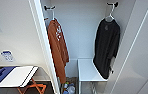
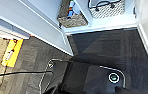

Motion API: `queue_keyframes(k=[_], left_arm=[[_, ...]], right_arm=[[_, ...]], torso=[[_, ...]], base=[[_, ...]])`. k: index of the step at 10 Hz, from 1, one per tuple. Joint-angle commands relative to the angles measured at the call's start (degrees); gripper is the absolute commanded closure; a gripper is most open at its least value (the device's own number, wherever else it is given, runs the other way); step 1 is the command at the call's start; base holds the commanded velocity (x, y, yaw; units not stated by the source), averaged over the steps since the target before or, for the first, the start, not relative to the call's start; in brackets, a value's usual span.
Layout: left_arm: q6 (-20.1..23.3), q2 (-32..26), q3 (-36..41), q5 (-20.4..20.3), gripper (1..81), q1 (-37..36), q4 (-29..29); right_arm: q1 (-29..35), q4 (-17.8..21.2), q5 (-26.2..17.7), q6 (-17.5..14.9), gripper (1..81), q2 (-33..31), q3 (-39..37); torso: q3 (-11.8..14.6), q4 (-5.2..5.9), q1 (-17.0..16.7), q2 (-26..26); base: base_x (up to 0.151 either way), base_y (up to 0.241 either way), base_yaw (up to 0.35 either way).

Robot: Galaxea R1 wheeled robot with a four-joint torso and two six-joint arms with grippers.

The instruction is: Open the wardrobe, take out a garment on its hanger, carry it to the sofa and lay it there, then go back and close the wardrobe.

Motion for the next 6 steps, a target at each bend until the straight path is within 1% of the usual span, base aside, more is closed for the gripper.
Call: queue_keyframes(k=[1, 2, 3, 6], left_arm=[[0.0, 3.8, -3.5, -1.7, 1.0, -3.5, -1.8], [-0.4, 5.9, -6.2, -1.9, 1.0, -3.7, -3.0], [-0.7, 7.7, -8.5, -3.4, 1.0, -3.7, -3.8], [-4.5, 12.4, -16.4, -7.3, 1.0, -4.2, -4.8]], right_arm=[[-1.7, 0.4, -0.5, 4.6, 1.0, 6.2, -6.3], [-1.9, 0.3, -0.5, 6.4, 1.0, 8.7, -8.7], [-2.2, 0.3, -0.4, 7.4, 1.0, 10.5, -10.4], [-2.6, 0.5, -0.4, 7.9, 1.0, 14.2, -13.3]], torso=[[0.0, 0.0, 0.0, 0.0], [0.0, 0.0, 0.0, 0.0], [0.0, 0.0, 0.0, 0.0], [0.0, 0.0, 0.0, 0.0]], base=[[0.0, 0.0, 0.0], [0.0, 0.0, 0.0], [0.0, 0.0, 0.0], [0.0, 0.0, 0.0]])
